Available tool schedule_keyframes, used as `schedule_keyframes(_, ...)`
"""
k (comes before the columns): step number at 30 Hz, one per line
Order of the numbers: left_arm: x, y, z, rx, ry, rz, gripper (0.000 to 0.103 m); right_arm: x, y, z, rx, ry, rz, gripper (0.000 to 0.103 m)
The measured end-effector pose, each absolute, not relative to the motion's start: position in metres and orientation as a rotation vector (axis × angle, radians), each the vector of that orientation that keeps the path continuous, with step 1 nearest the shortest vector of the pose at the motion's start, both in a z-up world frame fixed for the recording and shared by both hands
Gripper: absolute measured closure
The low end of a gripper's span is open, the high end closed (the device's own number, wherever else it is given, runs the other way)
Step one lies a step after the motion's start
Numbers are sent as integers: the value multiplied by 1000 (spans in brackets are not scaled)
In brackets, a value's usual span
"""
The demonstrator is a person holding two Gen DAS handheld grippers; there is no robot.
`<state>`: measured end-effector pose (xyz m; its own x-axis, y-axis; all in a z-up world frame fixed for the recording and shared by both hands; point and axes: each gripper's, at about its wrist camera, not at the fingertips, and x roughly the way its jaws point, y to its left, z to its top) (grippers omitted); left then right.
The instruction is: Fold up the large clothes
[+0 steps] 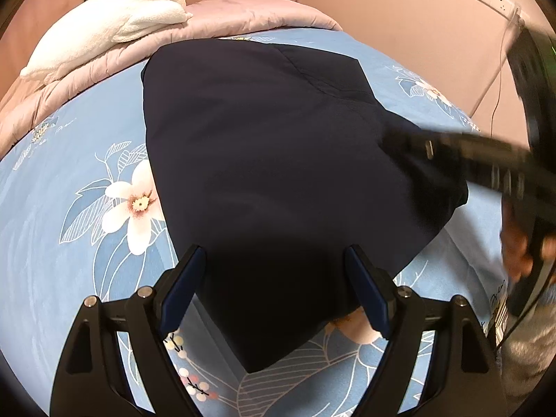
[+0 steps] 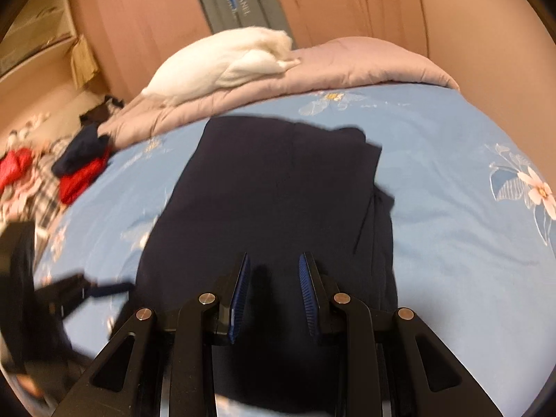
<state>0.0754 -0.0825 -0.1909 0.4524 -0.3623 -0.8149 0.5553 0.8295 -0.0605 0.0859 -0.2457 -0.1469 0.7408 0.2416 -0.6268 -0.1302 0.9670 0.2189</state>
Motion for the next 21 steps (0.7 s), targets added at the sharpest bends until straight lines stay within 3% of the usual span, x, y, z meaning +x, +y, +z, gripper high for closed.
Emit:
schedule_keyframes(7,75,-76,-190,186,948,-562,23,77,-237,-186,106,765,178,75)
schedule_keyframes(15,86,-14,-189,-127,990,-529,24,54,-254,-182,234,725,205,75)
schedule_keyframes(19,98,-14,-205,-241,1056,-556,46,45,-264,-184,310,713,202,75)
schedule_keyframes(21,98,-16,-205,-249,1054,-550,45,42,-263,-185,317,716,191,75)
